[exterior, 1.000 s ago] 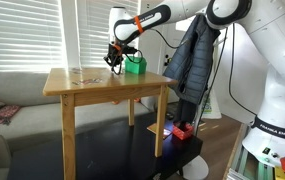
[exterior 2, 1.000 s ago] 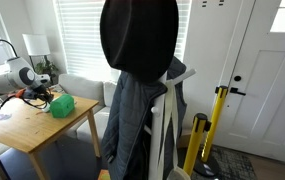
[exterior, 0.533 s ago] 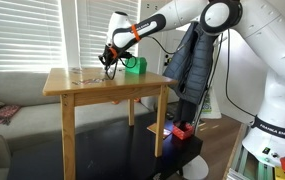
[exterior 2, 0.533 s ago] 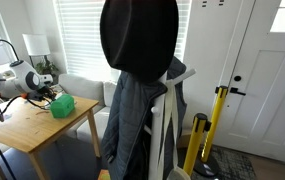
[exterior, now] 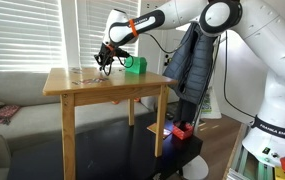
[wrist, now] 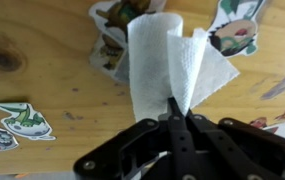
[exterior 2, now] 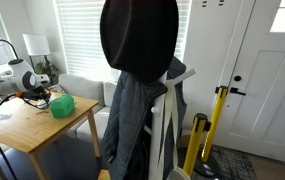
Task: Pick up the white paper towel and wipe the table, put the white paper towel on the bottom right side of the table
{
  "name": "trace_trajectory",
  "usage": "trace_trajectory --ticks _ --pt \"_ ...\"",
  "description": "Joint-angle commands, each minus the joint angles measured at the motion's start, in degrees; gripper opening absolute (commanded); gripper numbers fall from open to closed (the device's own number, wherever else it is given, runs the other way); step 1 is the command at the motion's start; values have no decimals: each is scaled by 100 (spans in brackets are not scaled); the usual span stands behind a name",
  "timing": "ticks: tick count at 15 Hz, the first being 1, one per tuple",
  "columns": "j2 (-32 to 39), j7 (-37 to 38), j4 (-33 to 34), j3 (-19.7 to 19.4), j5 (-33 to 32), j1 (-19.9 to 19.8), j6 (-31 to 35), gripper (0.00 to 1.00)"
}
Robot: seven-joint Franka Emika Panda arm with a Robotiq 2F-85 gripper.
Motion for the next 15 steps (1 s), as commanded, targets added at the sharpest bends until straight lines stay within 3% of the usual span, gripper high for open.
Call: trace_trajectory --ticks 1,3,5,10,13,15 --pt "-5 -293 92 -26 129 36 -875 0" --pt "32 -127 229 -215 -58 104 -1198 0" --pt "96 -14 322 -238 -169 61 -1121 0" --pt "290 272 361 -388 -171 100 -164 0" --pt "207 -66 223 -43 168 -14 19 0" --pt "128 -223 161 106 239 -43 -221 0"
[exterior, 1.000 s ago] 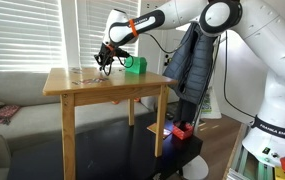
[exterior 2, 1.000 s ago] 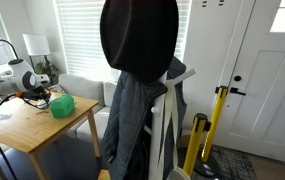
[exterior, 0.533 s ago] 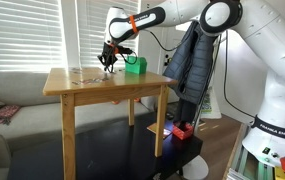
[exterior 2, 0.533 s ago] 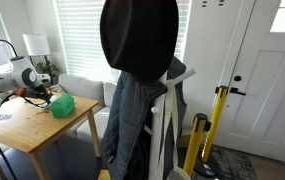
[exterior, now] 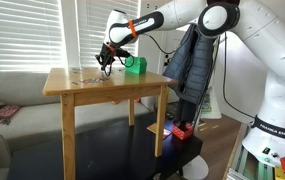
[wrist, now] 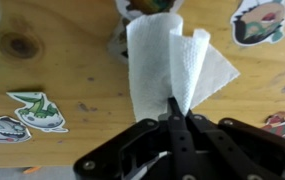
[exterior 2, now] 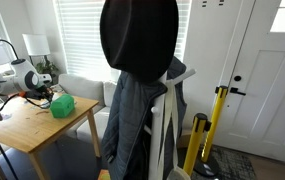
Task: Pick up the white paper towel and wipe the table, put the white paper towel on the bottom right side of the table
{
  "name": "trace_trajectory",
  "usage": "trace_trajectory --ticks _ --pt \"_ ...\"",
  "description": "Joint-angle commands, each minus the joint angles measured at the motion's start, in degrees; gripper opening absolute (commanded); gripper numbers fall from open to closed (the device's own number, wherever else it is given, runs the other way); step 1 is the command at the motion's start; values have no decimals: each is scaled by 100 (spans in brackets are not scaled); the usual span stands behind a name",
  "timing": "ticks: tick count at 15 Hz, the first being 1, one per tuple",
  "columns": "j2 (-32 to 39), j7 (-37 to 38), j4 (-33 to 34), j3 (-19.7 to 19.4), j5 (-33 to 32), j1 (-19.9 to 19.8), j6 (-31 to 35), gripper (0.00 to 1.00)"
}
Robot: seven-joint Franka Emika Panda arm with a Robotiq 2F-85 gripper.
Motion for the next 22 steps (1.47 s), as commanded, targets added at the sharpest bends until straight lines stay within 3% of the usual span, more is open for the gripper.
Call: trace_trajectory --ticks 1,3,6,13,16,20,22 --pt "-64 -390 -107 395 290 -110 -339 0" --pt "-154 -563 -159 458 239 -117 -701 0" --pt "-177 -375 -70 204 -65 5 -1148 0" --pt "28 -267 -54 112 -232 65 25 0" --pt "30 -447 -139 292 -98 21 298 0" --pt "-141 -784 -224 583 106 -106 -418 0" --pt "-186 -727 -203 483 -30 -70 -787 0"
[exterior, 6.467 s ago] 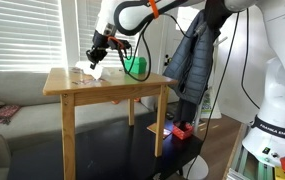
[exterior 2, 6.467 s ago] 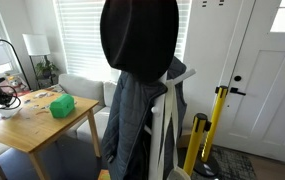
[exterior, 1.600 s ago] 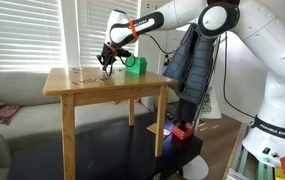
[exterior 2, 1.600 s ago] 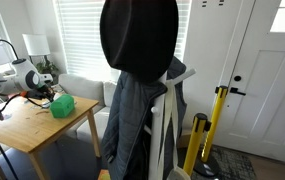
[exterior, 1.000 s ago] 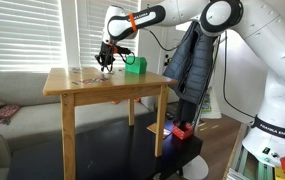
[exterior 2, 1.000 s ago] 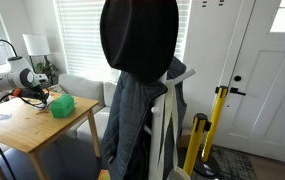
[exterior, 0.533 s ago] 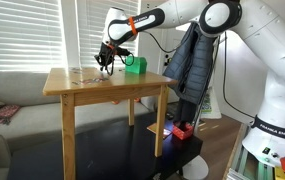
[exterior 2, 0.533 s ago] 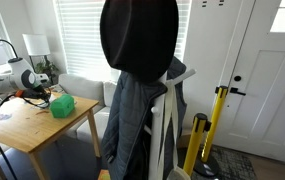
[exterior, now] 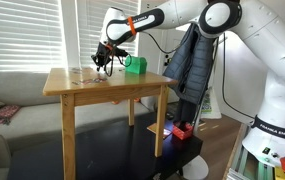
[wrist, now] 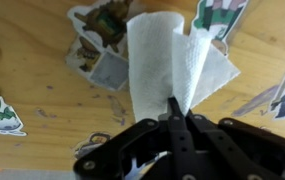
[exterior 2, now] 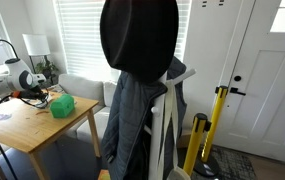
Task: Pick up the white paper towel and wipe the table, put the white paper towel on the bottom right side of the table
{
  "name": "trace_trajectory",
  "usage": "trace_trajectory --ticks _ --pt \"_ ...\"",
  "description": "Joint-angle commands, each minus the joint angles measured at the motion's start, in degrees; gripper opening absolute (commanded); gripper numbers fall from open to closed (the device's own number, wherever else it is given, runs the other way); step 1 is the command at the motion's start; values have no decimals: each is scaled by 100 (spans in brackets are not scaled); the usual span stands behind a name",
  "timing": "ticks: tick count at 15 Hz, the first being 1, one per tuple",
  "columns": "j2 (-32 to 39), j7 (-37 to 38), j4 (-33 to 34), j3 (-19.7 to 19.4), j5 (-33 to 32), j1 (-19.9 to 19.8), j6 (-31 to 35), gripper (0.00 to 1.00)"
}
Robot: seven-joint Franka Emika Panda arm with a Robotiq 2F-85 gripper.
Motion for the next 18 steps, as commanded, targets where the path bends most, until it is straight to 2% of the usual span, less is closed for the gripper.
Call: trace_trajectory --ticks 1,4,7,10,11,14,16,18 --pt "-137 -25 -171 -66 -61 6 -669 0" --pt "-113 189 -112 -301 -271 55 -719 0" --pt "7 402 -53 -443 -315 54 -185 0" --pt "90 441 -41 -372 -160 19 198 0" --pt "84 382 -34 -239 -13 -23 208 0" --pt "21 211 -103 -29 180 -55 106 0" --pt "-41 184 -139 32 193 -64 -215 0" --pt "-115 350 -187 -133 26 -5 -546 0"
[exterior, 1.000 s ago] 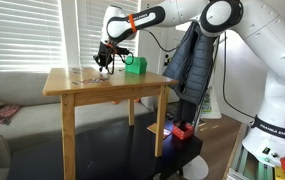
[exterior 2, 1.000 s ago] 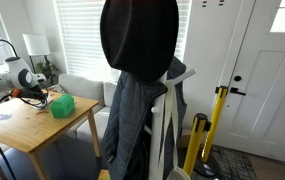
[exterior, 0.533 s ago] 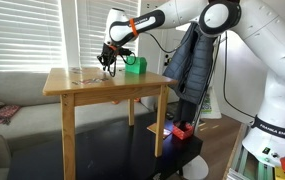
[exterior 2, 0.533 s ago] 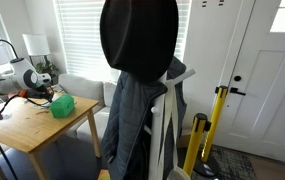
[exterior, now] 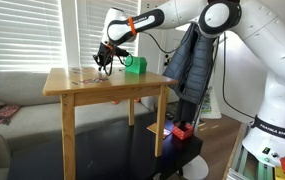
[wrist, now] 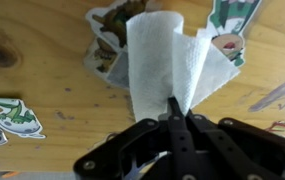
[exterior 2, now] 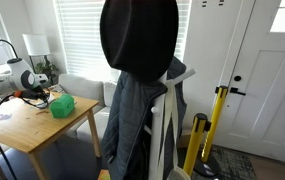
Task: Pick up the white paper towel and wipe the table, put the white paper towel on the bottom right side of the table
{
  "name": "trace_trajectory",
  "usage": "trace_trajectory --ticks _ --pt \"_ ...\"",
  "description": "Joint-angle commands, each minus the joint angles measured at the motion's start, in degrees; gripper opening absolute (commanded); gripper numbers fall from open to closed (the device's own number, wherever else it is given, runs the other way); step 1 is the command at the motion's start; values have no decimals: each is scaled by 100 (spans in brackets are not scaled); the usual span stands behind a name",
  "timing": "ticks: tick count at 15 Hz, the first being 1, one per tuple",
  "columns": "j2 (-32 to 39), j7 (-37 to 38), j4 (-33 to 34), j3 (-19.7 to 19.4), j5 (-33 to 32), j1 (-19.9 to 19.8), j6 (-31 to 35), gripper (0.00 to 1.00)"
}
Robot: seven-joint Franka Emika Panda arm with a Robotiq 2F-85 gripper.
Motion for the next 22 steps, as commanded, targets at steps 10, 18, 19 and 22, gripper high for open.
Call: trace_trajectory --ticks 10,18,19,22 --pt "-1612 -41 -1554 85 184 -220 -1048 0" --pt "-3283 467 -3592 196 249 -100 -1049 0" --pt "-3451 658 -3877 233 231 -73 -969 0" --pt "-3917 1354 -4715 383 231 -34 -696 0"
